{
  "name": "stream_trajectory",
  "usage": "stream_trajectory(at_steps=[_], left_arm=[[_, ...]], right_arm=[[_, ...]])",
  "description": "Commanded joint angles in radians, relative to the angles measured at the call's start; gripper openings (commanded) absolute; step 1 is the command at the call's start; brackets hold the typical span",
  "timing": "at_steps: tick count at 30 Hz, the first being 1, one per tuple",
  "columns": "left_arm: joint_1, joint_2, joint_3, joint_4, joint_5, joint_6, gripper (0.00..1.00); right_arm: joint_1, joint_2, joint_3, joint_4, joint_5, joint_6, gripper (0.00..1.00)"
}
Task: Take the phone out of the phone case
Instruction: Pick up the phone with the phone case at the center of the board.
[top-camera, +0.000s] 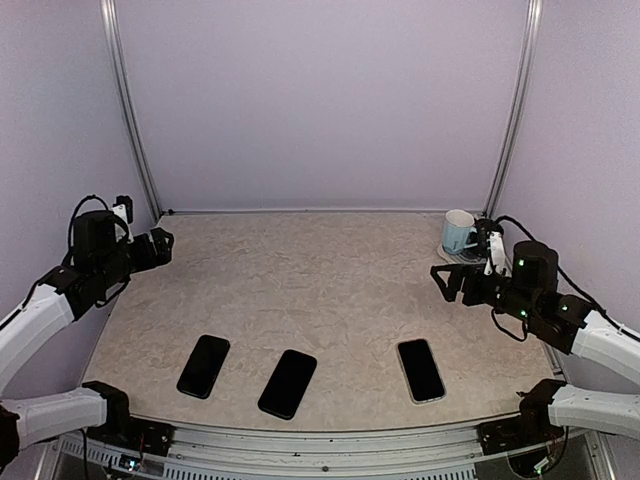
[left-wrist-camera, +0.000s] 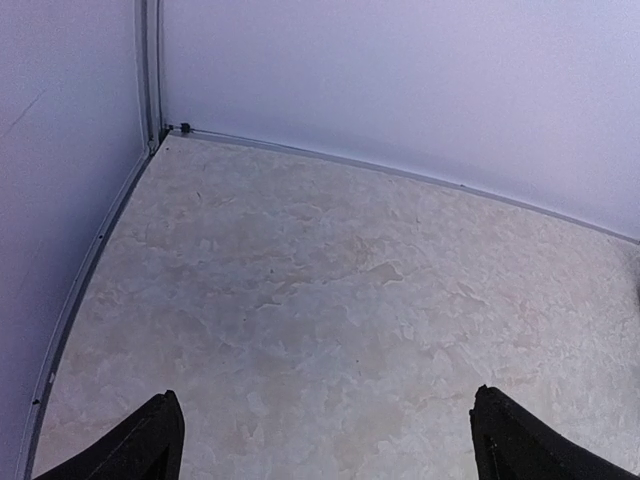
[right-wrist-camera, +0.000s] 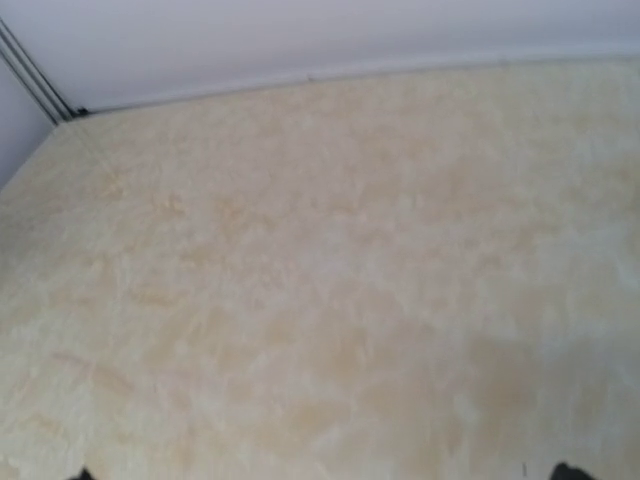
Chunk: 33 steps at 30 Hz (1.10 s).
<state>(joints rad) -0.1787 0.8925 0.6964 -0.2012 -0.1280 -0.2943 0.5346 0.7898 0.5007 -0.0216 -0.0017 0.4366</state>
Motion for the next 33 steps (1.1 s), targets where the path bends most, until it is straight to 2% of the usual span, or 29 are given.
stream_trajectory(at_steps=[1, 4, 9, 14, 18, 23, 33], left_arm=[[-0.028, 0.019, 0.038, -0.060, -0.016, 0.027, 0.99], [-0.047, 0.034, 0.052, -0.084, -0.017, 0.021, 0.99], [-0.063, 0.063, 0.077, -0.124, 0.010, 0.013, 0.99], [-0.067, 0.092, 0.091, -0.148, 0.067, 0.005, 0.99], [-0.068, 0.091, 0.091, -0.151, 0.099, 0.000, 0.99], [-0.071, 0.084, 0.085, -0.150, 0.120, -0.004, 0.99], [-0.078, 0.080, 0.084, -0.149, 0.123, -0.003, 0.99]], right_arm=[[0.009, -0.019, 0.063, -0.201, 0.025, 0.096, 0.99], [0.010, -0.019, 0.085, -0.296, 0.003, 0.148, 0.99], [0.050, 0.100, 0.160, -0.521, 0.013, 0.249, 0.99], [0.185, 0.230, 0.239, -0.738, 0.146, 0.359, 0.99], [0.297, 0.347, 0.275, -0.832, 0.161, 0.455, 0.99], [0.420, 0.490, 0.309, -0.889, 0.162, 0.540, 0.99], [0.483, 0.603, 0.298, -0.805, 0.060, 0.539, 0.99]])
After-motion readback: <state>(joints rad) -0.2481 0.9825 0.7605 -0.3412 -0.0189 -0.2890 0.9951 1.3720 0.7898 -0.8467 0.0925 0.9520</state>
